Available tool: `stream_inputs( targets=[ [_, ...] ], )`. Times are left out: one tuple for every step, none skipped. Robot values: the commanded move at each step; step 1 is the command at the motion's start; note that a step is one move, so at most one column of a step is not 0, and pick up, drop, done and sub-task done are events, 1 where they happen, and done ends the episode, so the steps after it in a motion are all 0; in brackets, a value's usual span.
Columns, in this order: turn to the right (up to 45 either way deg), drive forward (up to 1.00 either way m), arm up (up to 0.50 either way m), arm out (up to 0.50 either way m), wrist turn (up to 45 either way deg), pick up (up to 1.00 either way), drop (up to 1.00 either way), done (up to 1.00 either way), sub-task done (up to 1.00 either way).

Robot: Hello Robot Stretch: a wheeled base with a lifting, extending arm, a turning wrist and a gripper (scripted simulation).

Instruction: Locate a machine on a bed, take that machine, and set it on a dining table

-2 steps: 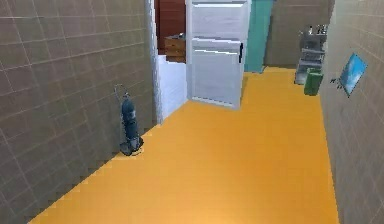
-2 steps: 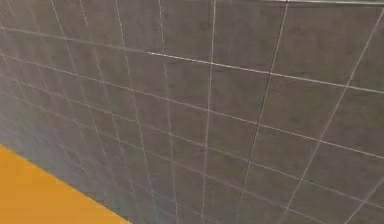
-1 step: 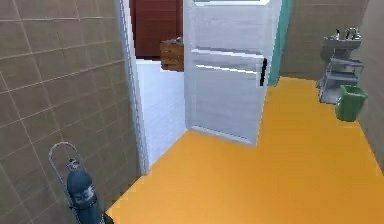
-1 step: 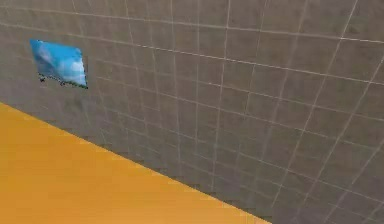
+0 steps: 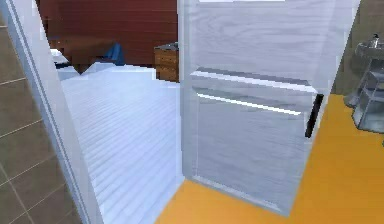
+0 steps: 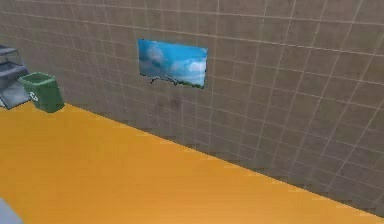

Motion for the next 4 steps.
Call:
stream_inputs(
  targets=[
    [0.0,0.60,0.00,0.00,0.0,0.00,0.00,0.00,0.00],
    [15.0,0.00,0.00,0.00,0.0,0.00,0.00,0.00,0.00],
    [0.0,0.35,0.00,0.00,0.0,0.00,0.00,0.00,0.00],
    [-45.0,0.00,0.00,0.00,0.0,0.00,0.00,0.00,0.00]
  ],
)
